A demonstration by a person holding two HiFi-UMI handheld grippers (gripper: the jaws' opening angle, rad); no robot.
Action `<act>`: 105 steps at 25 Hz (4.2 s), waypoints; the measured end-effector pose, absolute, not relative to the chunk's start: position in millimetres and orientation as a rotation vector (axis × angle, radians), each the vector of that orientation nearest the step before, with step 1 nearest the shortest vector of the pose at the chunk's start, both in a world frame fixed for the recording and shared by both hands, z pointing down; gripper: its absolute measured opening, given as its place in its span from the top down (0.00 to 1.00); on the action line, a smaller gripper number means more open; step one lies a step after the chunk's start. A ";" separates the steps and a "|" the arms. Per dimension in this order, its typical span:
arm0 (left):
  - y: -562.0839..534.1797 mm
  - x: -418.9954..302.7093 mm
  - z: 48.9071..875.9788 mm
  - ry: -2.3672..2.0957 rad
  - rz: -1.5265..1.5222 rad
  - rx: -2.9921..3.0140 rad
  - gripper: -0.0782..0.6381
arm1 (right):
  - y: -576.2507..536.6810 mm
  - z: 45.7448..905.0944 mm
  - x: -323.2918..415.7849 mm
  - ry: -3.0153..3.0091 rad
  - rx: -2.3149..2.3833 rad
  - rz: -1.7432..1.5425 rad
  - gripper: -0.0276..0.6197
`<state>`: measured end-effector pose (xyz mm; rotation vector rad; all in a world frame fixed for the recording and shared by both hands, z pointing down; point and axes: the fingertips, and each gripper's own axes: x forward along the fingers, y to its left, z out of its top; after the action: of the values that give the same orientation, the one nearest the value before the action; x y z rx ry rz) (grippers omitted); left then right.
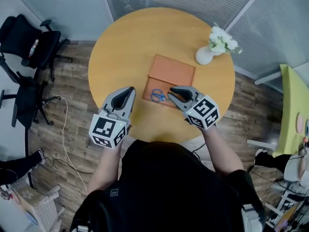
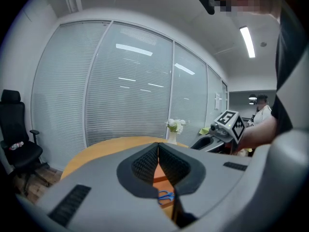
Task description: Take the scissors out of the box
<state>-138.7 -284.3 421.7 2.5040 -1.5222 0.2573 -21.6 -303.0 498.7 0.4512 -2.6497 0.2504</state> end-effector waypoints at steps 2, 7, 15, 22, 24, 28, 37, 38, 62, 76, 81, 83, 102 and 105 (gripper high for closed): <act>-289.7 -148.2 429.5 -1.507 0.251 2.491 0.87 | -308.3 517.1 -32.5 -2.577 0.423 0.211 0.89; -302.5 -170.5 446.5 -1.471 0.245 2.473 0.87 | -318.5 563.4 -53.4 -2.424 0.352 0.199 0.85; -315.4 -193.7 473.1 -1.435 0.211 2.439 0.87 | -320.8 631.7 -72.6 -2.225 0.259 0.199 0.78; -317.0 -206.5 489.4 -1.432 0.198 2.405 0.87 | -317.6 681.5 -79.7 -2.076 0.181 0.200 0.77; -316.7 -210.0 492.6 -1.438 0.193 2.392 0.87 | -318.5 693.1 -78.0 -2.027 0.170 0.208 0.76; -314.1 -216.6 501.8 -1.447 0.185 2.364 0.87 | -319.3 718.6 -74.7 -1.920 0.139 0.214 0.75; -309.9 -228.0 511.8 -1.458 0.184 2.330 0.87 | -328.1 747.1 -73.6 -1.811 0.136 0.182 0.75; -309.2 -229.5 511.5 -1.460 0.185 2.329 0.87 | -328.5 749.6 -73.8 -1.806 0.139 0.182 0.75; -301.9 -176.3 455.7 -1.377 0.242 2.482 0.87 | -346.4 645.7 -69.8 -2.166 0.434 0.234 0.82; -307.5 -139.6 391.6 -1.332 0.235 2.614 0.87 | -352.0 488.8 -1.3 -2.609 0.742 0.364 0.82; -318.5 -124.0 363.7 -1.311 0.225 2.696 0.87 | -347.7 428.1 38.4 -2.718 0.833 0.295 0.82; -321.7 -124.4 354.4 -1.321 0.225 2.718 0.87 | -345.9 402.8 57.5 -2.758 0.919 0.250 0.82; -322.9 -149.4 308.6 -1.455 0.181 2.732 0.87 | -314.8 266.6 129.6 -3.102 1.096 0.160 0.83; -324.0 -143.0 303.0 -1.491 0.142 2.722 0.87 | -313.3 258.1 132.6 -3.101 1.210 0.097 0.83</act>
<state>-143.0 -324.0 303.0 2.7223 -1.4906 0.1422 132.6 -313.3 258.1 1.2101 -3.1013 0.0972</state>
